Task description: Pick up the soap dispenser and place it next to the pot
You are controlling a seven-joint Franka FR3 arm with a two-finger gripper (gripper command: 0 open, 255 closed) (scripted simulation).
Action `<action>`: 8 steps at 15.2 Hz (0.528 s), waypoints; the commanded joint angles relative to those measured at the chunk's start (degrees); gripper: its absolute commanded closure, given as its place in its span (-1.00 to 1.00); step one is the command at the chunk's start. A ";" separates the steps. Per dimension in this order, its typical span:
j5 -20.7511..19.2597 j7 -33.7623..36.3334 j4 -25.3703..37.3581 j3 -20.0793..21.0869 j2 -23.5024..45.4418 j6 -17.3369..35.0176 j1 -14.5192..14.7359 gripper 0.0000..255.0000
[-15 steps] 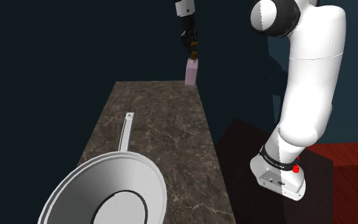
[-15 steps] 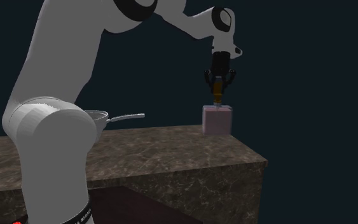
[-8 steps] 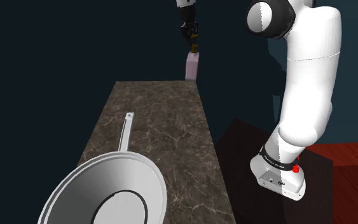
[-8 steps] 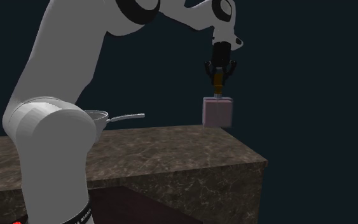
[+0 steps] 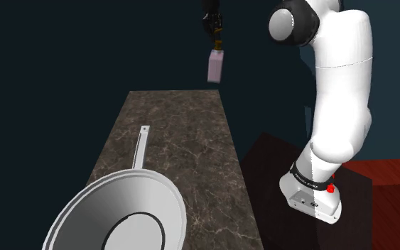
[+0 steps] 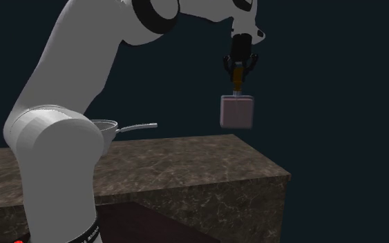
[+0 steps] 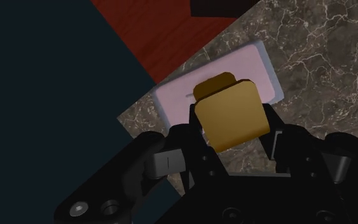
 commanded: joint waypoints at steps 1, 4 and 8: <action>0.24 -0.15 4.39 0.01 1.60 -2.81 -0.30 1.00; 0.75 -0.58 12.75 0.01 5.12 -7.62 -1.16 1.00; -0.53 2.40 -3.07 0.18 -5.67 -2.75 2.74 1.00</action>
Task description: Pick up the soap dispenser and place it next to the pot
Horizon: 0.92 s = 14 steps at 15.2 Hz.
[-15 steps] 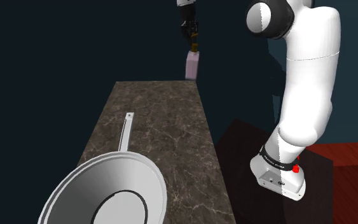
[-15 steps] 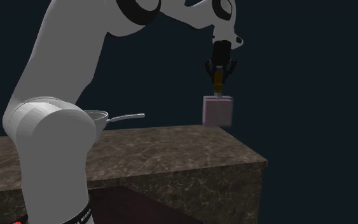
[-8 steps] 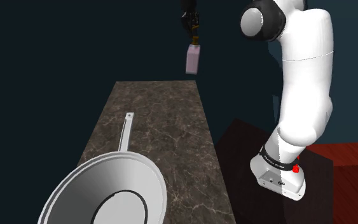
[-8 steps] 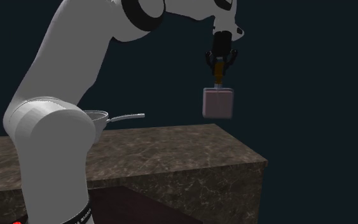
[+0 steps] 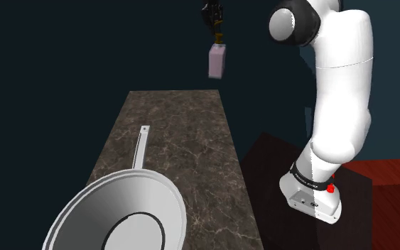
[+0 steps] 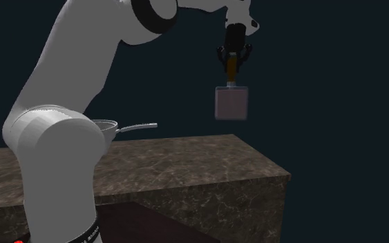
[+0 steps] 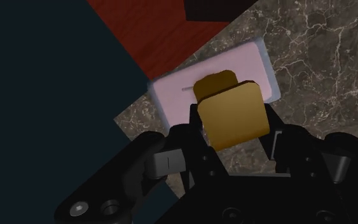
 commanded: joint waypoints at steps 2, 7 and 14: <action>-1.30 3.09 -15.46 0.53 -10.66 4.78 3.39 1.00; -1.96 8.85 -28.58 2.72 -21.48 6.91 7.11 1.00; -0.92 17.32 -40.53 6.88 -33.11 7.02 11.00 1.00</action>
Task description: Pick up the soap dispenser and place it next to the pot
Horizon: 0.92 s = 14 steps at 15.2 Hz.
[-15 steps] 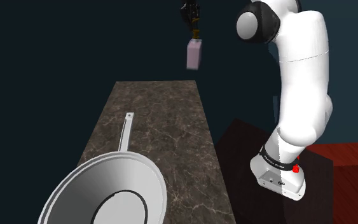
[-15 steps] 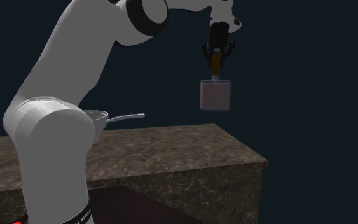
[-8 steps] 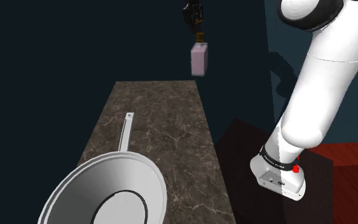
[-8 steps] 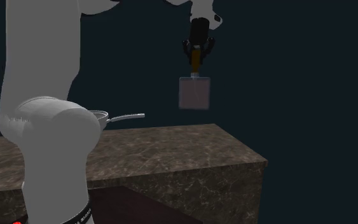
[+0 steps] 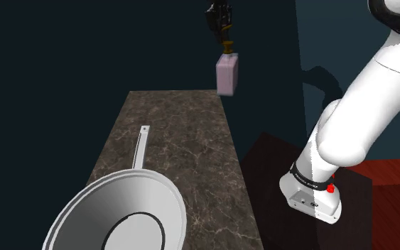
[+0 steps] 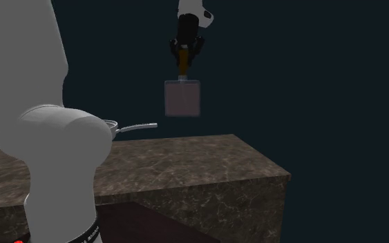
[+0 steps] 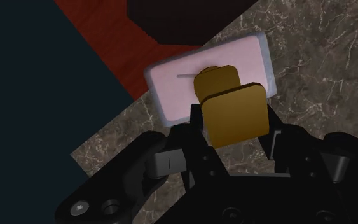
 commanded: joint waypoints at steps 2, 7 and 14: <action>0.90 3.58 -3.57 1.86 -4.09 -0.59 1.40 1.00; 3.32 9.96 -8.45 5.55 -10.10 -1.69 3.64 1.00; 8.09 19.35 -12.32 11.30 -16.34 -3.53 6.54 1.00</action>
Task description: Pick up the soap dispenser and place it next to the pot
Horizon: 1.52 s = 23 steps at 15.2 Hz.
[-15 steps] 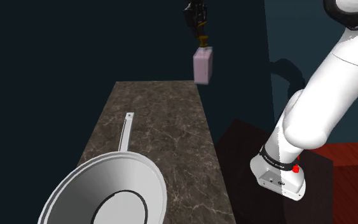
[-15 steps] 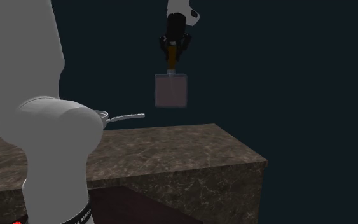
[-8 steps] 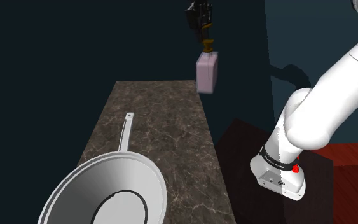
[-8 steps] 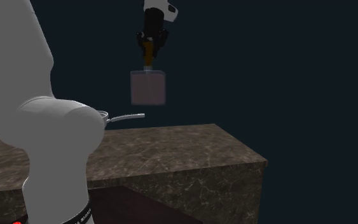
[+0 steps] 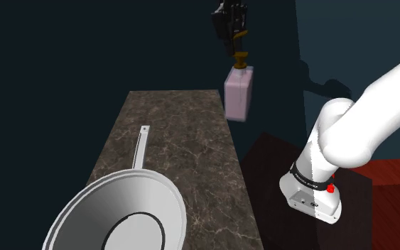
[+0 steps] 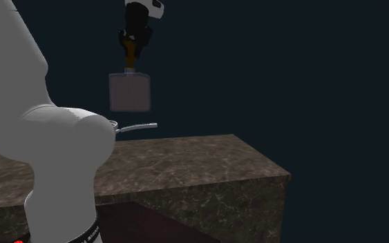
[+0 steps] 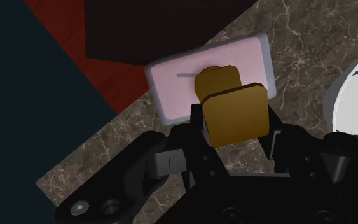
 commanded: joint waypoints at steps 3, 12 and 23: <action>3.24 5.87 -0.69 3.65 -2.35 -1.10 1.61 1.00; 11.04 19.34 0.48 12.43 -4.98 -2.55 4.73 1.00; 14.44 23.59 -5.55 16.64 -7.53 2.33 6.14 1.00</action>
